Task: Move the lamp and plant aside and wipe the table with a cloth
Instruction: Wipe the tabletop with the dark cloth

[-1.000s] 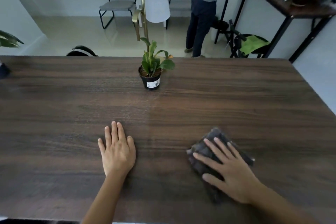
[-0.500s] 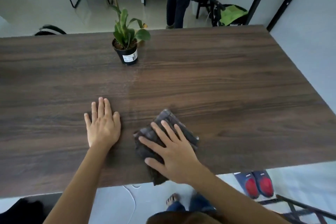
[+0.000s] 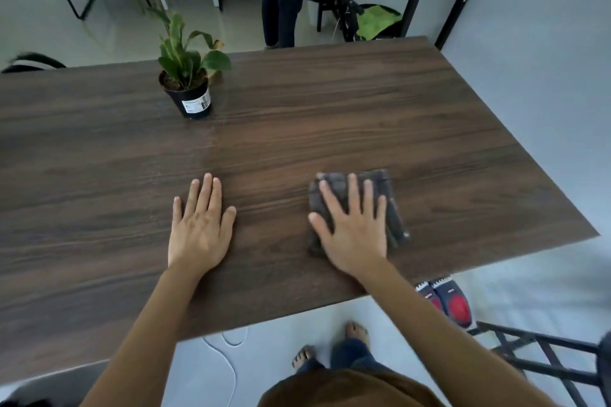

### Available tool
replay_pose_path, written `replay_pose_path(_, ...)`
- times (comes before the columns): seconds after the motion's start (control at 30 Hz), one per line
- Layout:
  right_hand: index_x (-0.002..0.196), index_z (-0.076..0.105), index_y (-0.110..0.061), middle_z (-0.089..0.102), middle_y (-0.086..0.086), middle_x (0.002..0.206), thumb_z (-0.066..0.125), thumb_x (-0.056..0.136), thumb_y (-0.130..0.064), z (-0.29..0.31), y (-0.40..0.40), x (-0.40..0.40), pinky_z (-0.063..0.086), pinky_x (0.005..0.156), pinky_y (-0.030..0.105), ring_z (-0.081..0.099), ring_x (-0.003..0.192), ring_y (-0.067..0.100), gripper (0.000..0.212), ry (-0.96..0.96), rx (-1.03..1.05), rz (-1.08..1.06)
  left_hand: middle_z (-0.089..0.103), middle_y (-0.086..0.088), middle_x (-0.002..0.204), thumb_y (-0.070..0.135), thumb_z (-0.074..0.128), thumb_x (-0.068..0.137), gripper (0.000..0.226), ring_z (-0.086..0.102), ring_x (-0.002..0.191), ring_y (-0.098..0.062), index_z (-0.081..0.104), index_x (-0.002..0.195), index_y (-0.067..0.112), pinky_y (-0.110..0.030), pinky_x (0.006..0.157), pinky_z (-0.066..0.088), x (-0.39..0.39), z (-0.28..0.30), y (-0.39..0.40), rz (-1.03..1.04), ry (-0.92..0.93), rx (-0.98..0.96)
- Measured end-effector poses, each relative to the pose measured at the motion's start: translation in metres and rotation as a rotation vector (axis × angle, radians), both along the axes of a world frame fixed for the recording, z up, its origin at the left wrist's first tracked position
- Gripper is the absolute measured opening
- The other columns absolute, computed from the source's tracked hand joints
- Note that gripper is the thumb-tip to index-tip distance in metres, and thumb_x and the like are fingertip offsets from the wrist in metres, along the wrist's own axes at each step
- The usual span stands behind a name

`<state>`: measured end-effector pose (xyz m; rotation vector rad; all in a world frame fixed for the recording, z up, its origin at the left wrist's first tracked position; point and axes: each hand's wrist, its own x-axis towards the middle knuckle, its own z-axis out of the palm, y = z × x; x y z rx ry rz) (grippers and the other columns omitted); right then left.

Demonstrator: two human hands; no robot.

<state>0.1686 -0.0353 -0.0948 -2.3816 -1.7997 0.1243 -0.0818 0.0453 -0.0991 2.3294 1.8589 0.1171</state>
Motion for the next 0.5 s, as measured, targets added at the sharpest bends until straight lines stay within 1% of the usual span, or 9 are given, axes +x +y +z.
replay_pose_path(0.07,0.151,0.025,-0.041,0.019,0.013,0.161,0.028,0.095,-0.064,0.000,-0.025,-0.050,0.013,0.116,0.061,0.014,0.147,0.040,0.061,0.012,-0.007,0.321,0.001,-0.001,0.161,0.043,0.018,0.099,0.062,-0.004,0.148,-0.019,0.008,0.152,0.012,-0.046,0.118,0.002,-0.001,-0.001,-0.001,-0.011,0.002,0.009)
replay_pose_path(0.1,0.152,0.020,-0.043,0.014,0.008,0.163,0.026,0.096,-0.064,0.003,-0.038,-0.052,0.009,0.118,0.058,0.008,0.149,0.035,0.059,0.010,-0.021,0.428,0.001,-0.002,0.161,0.042,0.019,0.099,0.062,-0.003,0.148,-0.019,0.009,0.152,0.012,-0.046,0.118,0.002,-0.001,0.000,-0.001,-0.008,-0.002,0.007)
replay_pose_path(0.13,0.152,0.015,-0.046,0.008,0.002,0.164,0.024,0.097,-0.065,0.006,-0.049,-0.037,0.004,0.120,0.054,0.001,0.151,0.029,0.059,0.017,-0.020,0.490,0.001,-0.002,0.161,0.042,0.021,0.099,0.062,-0.003,0.147,-0.019,0.009,0.152,0.012,-0.046,0.119,0.002,-0.001,0.001,-0.001,-0.002,-0.009,0.003)
replay_pose_path(0.17,0.152,0.011,-0.048,0.004,-0.002,0.165,0.022,0.097,-0.067,0.005,-0.058,-0.010,0.001,0.120,0.052,-0.004,0.151,0.025,0.059,0.028,-0.014,0.489,0.002,-0.002,0.161,0.043,0.022,0.099,0.062,-0.003,0.147,-0.019,0.009,0.152,0.012,-0.046,0.119,0.002,-0.001,0.001,-0.002,0.005,-0.016,0.003)
replay_pose_path(0.23,0.151,0.012,-0.050,0.006,-0.002,0.164,0.017,0.094,-0.071,0.003,-0.074,0.057,0.008,0.119,0.055,0.001,0.151,0.026,0.060,-0.013,-0.014,0.324,0.003,-0.002,0.161,0.043,0.023,0.099,0.062,-0.003,0.148,-0.019,0.010,0.152,0.012,-0.045,0.119,0.002,0.000,0.002,-0.003,0.013,-0.019,0.011)
replay_pose_path(0.3,0.150,0.016,-0.049,0.015,0.003,0.163,0.009,0.090,-0.075,0.005,-0.079,0.128,0.015,0.117,0.057,0.012,0.149,0.030,0.066,-0.092,-0.061,0.054,0.002,-0.001,0.161,0.043,0.023,0.099,0.062,-0.003,0.148,-0.019,0.010,0.152,0.013,-0.045,0.119,0.002,0.002,0.002,-0.004,0.020,-0.021,0.010)
replay_pose_path(0.37,0.151,0.014,-0.048,0.015,0.004,0.163,0.000,0.084,-0.079,0.010,-0.074,0.171,0.014,0.118,0.056,0.011,0.149,0.030,0.075,-0.082,-0.153,-0.141,0.002,-0.001,0.161,0.042,0.022,0.099,0.062,-0.003,0.148,-0.019,0.009,0.152,0.013,-0.044,0.119,0.001,0.002,0.002,-0.003,0.019,-0.019,0.009)
replay_pose_path(0.43,0.152,0.016,-0.046,0.013,0.007,0.164,-0.002,0.081,-0.080,0.013,-0.059,0.172,0.011,0.117,0.058,0.008,0.149,0.033,0.081,-0.021,-0.152,-0.320,0.002,-0.001,0.161,0.042,0.022,0.099,0.062,-0.003,0.148,-0.020,0.009,0.152,0.013,-0.045,0.119,0.001,0.002,0.003,-0.003,0.017,-0.017,0.013)
replay_pose_path(0.5,0.152,0.025,-0.040,0.016,0.015,0.162,0.006,0.086,-0.076,0.010,-0.042,0.134,0.013,0.114,0.064,0.012,0.147,0.041,0.078,0.024,-0.118,-0.422,0.002,0.000,0.161,0.042,0.023,0.099,0.061,-0.003,0.148,-0.019,0.009,0.152,0.014,-0.045,0.119,0.001,0.002,0.002,-0.004,0.018,-0.028,0.014)
